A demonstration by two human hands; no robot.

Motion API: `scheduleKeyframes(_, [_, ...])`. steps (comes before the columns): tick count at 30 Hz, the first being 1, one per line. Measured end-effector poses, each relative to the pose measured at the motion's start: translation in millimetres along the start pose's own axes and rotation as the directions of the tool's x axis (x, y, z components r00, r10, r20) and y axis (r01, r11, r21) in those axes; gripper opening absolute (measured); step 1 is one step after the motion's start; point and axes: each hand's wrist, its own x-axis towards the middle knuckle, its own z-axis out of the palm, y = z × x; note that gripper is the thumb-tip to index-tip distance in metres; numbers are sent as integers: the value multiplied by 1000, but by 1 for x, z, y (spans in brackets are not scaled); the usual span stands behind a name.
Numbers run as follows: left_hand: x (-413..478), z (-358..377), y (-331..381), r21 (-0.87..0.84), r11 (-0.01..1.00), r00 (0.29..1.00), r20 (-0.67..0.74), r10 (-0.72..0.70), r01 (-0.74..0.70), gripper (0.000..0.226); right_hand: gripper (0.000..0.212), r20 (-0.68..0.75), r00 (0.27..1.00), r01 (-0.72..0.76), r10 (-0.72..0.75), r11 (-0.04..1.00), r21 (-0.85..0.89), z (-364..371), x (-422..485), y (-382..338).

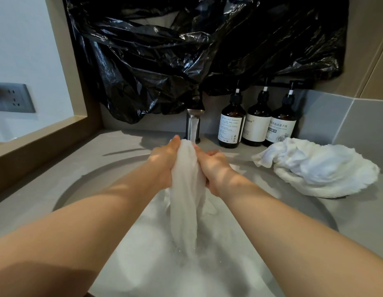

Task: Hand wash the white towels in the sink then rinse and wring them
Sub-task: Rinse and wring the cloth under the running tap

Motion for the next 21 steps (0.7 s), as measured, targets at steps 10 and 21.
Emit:
scheduleKeyframes(10, [-7, -7, 5, 2, 1000, 989, 147, 27, -28, 31, 45, -4, 982, 184, -186, 973, -136, -10, -3, 0])
scheduleKeyframes(21, [-17, -7, -2, 141, 978, 962, 205, -178, 150, 43, 24, 179, 977, 123, -112, 991, -49, -2, -11, -12])
